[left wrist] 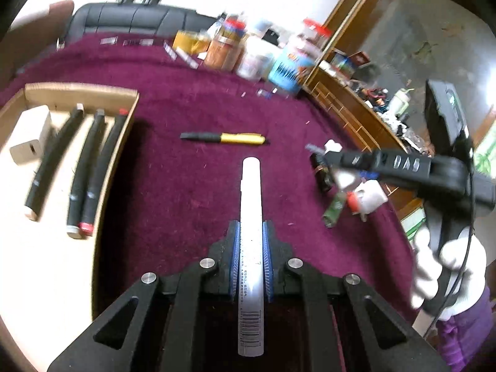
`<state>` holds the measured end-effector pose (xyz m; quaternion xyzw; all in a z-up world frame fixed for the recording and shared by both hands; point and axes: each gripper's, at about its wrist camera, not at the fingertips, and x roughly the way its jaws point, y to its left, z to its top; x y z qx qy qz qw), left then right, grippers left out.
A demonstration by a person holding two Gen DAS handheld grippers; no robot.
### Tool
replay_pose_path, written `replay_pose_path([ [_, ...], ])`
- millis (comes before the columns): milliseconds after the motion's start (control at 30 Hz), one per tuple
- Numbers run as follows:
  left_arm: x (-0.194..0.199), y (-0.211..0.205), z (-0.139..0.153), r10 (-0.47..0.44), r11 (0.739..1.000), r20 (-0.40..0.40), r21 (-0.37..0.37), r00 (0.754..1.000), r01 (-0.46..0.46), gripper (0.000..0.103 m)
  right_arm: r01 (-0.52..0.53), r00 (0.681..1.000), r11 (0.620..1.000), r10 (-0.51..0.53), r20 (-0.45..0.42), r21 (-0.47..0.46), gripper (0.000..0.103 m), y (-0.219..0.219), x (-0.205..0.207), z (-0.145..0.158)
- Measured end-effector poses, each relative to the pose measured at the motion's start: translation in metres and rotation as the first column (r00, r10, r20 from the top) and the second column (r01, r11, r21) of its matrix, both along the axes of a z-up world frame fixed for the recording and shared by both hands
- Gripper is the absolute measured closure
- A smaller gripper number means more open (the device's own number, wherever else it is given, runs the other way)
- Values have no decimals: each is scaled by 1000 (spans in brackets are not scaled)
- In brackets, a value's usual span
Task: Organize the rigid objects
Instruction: 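Carry the white tube into the tray and open the left tool while the right tool carries the glue bottle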
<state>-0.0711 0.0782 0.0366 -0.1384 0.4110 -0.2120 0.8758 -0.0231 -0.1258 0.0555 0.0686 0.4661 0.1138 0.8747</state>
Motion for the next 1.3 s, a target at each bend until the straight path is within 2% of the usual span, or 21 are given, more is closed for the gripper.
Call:
replay_pose_path([
  [200, -22, 29, 31, 30, 999, 43, -40, 999, -29, 92, -101, 995, 993, 100, 17, 67, 79, 30, -27, 7],
  [400, -31, 94, 38, 183, 983, 40, -38, 982, -181, 92, -186, 982, 978, 184, 33, 99, 79, 69, -41, 11],
  [533, -25, 140, 28, 284, 959, 3, 7, 959, -284, 92, -234, 972, 965, 233, 25, 116, 79, 97, -42, 7],
  [633, -10, 168, 19, 339, 939, -37, 80, 940, -336, 92, -270, 963, 955, 270, 16, 120, 79, 118, -43, 5],
  [767, 21, 194, 5, 383, 917, -101, 158, 918, -365, 92, -320, 946, 936, 325, -7, 145, 79, 151, -38, 0],
  [1000, 55, 214, -18, 398, 912, -196, 188, 896, -364, 92, -400, 910, 904, 411, -51, 154, 79, 211, -34, -14],
  [1100, 68, 216, -18, 409, 902, -193, 233, 892, -363, 92, -427, 895, 891, 441, -68, 155, 79, 234, -33, -21],
  [1300, 93, 225, -18, 409, 902, -196, 232, 891, -363, 90, -464, 872, 873, 481, -96, 151, 78, 265, -28, -30],
])
